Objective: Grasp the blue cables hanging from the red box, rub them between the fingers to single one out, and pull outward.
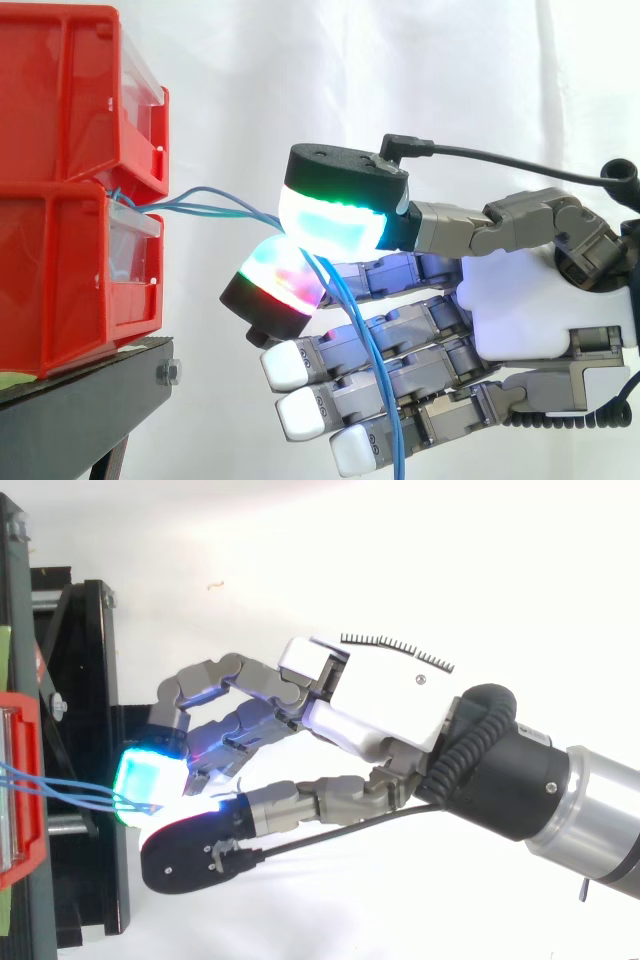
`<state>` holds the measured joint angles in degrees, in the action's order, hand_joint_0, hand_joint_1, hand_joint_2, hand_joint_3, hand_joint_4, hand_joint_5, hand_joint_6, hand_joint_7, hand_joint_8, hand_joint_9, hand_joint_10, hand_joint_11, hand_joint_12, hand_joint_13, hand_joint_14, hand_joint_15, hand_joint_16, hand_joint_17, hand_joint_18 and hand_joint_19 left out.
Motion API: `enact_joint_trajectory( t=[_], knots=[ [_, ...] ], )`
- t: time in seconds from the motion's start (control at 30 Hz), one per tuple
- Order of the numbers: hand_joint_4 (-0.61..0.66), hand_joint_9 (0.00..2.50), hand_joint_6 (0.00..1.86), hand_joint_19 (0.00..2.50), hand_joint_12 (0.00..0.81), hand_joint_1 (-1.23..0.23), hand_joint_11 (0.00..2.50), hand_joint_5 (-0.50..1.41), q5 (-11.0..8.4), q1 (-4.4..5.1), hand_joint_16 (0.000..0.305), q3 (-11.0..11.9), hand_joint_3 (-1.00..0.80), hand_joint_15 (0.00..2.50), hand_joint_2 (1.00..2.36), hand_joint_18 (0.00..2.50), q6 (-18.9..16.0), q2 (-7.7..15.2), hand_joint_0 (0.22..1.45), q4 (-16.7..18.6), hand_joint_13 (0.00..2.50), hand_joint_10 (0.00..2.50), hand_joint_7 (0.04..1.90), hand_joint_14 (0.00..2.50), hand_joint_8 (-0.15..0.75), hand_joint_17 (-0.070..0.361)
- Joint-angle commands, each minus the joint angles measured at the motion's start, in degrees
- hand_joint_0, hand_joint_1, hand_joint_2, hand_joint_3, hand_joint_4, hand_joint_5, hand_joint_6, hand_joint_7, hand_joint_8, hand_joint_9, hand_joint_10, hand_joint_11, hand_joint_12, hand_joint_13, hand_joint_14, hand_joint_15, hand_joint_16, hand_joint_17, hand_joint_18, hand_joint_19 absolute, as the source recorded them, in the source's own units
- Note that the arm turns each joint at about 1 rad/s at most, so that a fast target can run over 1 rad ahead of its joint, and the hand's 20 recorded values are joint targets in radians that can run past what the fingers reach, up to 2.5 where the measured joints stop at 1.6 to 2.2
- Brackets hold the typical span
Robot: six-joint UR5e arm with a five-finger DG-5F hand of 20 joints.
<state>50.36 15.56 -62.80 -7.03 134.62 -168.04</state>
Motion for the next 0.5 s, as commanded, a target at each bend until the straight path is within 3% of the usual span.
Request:
enact_joint_trajectory(
  t=[0.0,0.47],
  knots=[
    [0.17,0.8,0.9,0.66,0.394,-0.71,0.61,-0.19,0.0,0.0,0.049,0.0,-0.5,0.65,1.0,0.68,0.0,0.0,0.6,0.0,0.82,0.01,0.99,0.02,0.288,0.111],
    [0.15,0.81,0.87,0.73,0.398,-0.5,0.58,-0.18,0.0,0.0,0.051,0.0,-0.26,0.66,1.02,0.6,0.0,0.0,0.58,0.0,0.79,0.01,1.03,0.02,0.298,0.115]
  ],
)
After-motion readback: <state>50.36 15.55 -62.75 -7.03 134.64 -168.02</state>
